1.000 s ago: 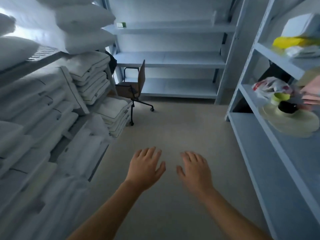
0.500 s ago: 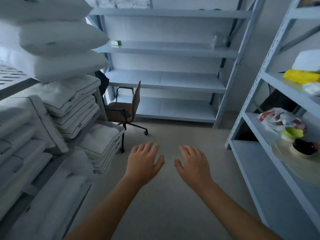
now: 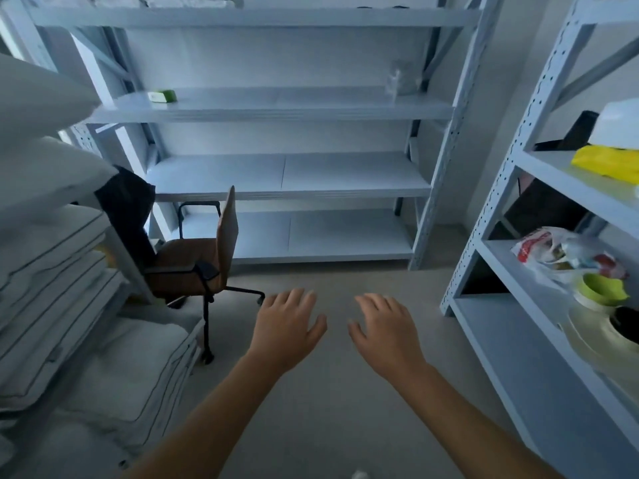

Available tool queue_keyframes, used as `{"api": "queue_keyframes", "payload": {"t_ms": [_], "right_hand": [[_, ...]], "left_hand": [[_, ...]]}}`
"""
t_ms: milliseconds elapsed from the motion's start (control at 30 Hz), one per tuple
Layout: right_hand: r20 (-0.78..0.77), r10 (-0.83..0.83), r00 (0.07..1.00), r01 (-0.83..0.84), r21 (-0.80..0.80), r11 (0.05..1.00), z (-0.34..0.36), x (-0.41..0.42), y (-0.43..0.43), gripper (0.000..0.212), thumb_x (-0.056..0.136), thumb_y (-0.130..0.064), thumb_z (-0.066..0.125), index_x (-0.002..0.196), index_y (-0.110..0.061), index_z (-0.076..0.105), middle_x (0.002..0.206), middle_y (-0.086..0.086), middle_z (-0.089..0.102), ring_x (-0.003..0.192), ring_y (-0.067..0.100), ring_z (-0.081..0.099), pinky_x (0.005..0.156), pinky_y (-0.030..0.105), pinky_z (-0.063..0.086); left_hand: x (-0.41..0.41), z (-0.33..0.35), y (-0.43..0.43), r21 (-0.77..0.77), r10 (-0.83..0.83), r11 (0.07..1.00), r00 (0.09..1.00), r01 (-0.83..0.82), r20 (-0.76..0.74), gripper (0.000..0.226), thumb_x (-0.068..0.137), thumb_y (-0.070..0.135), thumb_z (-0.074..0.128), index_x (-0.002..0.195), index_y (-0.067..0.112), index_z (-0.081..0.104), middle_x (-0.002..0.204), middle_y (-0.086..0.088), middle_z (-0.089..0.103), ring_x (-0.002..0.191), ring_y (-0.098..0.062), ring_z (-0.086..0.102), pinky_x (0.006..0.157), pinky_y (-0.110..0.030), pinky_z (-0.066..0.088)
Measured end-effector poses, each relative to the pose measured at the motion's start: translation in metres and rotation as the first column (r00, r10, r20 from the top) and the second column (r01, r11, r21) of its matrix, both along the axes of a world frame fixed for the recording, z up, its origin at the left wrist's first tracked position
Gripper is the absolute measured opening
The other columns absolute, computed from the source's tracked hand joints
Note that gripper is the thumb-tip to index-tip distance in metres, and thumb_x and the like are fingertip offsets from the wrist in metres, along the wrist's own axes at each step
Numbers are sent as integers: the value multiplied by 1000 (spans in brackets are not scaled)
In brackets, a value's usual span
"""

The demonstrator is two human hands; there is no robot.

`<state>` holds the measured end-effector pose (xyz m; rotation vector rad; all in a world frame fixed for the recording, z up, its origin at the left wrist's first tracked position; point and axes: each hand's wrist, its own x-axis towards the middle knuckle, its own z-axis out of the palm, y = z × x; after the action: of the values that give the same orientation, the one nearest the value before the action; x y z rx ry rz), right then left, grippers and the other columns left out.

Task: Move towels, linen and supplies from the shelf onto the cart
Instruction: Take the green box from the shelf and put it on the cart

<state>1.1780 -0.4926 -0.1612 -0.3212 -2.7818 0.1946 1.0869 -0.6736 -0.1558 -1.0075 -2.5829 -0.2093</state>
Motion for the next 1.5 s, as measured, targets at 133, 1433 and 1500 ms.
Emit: {"api": "queue_keyframes", "payload": {"t_ms": [133,1433,1500], "right_hand": [[-19,16,1000,-17,-43,999,7,-90,41,52,89,-45,48,129,-14,60,125,2,64,115,25,57,98,40,45],[-5,418,908,-418,-25,908,66,-942,190,49,96,-40,45,138,-15,50,136,0,56,124,25,48,104,37,37],[-10,502,865,-502,-21,865,73,-973,167,49,97,-40,45,139,-15,50,137,0,55,125,25,48,104,38,36]], "left_hand": [[-83,11,43,6,15,1000,1000,-15,-11,49,94,50,39,118,15,64,111,-3,68,98,-25,64,87,-40,48],[-865,50,165,123,404,912,909,-391,-104,46,95,47,42,117,14,65,114,-4,69,95,-28,67,81,-41,51],[-875,56,139,106,502,864,861,-493,-89,47,95,48,42,119,15,65,117,-4,69,98,-29,68,83,-41,51]]}}
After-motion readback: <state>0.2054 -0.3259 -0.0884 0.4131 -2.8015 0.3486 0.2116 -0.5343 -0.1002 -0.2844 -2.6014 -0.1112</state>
